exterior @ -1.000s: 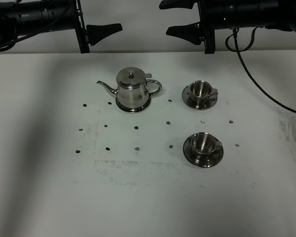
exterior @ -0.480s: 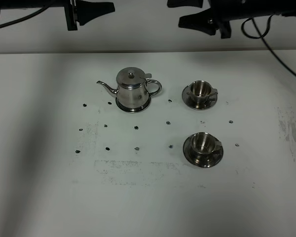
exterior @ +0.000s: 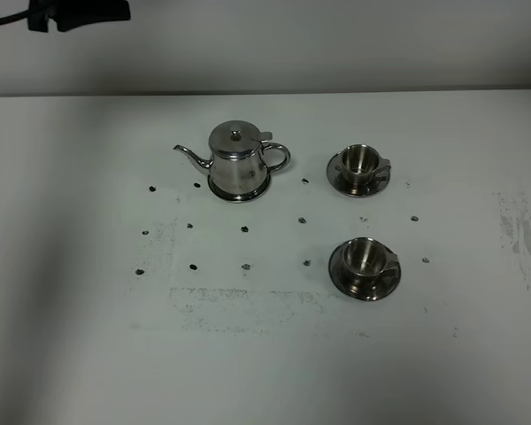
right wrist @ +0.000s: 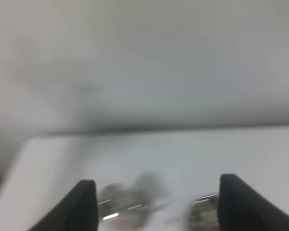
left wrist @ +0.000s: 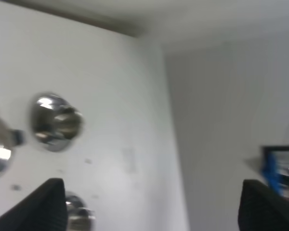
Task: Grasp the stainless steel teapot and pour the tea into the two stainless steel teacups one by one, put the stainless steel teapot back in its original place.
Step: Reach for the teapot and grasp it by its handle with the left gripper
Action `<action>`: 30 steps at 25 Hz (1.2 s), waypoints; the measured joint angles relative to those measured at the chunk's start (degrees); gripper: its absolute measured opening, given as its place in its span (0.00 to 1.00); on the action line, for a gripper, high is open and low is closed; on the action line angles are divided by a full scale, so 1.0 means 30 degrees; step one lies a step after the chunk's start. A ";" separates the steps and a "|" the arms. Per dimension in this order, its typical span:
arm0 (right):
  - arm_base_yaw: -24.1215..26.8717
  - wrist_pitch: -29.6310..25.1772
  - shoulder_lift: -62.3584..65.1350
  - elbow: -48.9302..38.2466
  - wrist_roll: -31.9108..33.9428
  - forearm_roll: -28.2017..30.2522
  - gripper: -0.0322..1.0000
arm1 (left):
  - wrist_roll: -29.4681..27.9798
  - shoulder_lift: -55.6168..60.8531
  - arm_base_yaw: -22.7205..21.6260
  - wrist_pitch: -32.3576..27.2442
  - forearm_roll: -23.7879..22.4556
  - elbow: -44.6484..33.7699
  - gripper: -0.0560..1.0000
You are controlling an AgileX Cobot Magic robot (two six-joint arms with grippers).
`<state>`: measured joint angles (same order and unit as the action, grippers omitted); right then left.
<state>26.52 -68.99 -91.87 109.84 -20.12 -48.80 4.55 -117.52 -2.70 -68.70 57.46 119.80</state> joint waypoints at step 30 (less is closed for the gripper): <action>-0.7268 0.0502 2.9874 -2.3536 0.5181 1.5096 0.56 | 0.1639 0.8051 0.0018 -0.0017 -0.8647 -0.1911 0.68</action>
<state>4.72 -67.48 -2.24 39.23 -4.57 -3.51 9.46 -93.37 -2.64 -68.75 31.52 114.07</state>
